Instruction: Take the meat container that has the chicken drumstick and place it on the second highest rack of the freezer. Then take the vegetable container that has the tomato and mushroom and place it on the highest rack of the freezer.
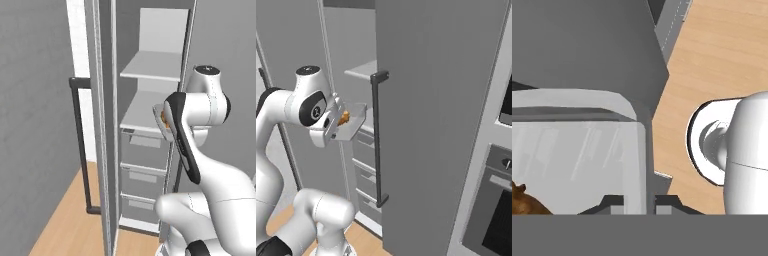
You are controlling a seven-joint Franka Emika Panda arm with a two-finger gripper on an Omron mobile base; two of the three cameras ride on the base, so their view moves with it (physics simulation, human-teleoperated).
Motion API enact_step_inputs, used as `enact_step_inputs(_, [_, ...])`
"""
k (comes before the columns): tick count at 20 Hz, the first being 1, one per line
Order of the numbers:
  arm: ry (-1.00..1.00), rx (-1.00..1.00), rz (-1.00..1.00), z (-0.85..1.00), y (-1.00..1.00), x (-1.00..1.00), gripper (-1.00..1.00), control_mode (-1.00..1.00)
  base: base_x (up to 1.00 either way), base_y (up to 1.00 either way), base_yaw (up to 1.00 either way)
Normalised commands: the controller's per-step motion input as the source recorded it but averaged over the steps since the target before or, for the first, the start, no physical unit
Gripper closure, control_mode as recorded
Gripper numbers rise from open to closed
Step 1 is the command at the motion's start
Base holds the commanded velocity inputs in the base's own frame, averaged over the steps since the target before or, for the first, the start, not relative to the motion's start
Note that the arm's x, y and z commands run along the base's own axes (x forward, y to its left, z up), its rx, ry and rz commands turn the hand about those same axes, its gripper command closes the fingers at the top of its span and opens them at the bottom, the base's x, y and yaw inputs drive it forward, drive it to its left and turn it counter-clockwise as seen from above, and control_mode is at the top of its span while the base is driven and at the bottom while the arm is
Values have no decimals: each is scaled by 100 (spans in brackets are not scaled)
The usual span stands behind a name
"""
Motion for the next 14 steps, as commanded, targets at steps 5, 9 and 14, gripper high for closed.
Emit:
enact_step_inputs(5, [0, 0, 0, 0, 0, 0, 100, 100, 52, 31, -23])
enact_step_inputs(9, [0, 0, 0, 0, 0, 0, 100, 100, 30, 45, -24])
enact_step_inputs(14, [0, 0, 0, 0, 0, 0, 100, 100, 36, 17, -23])
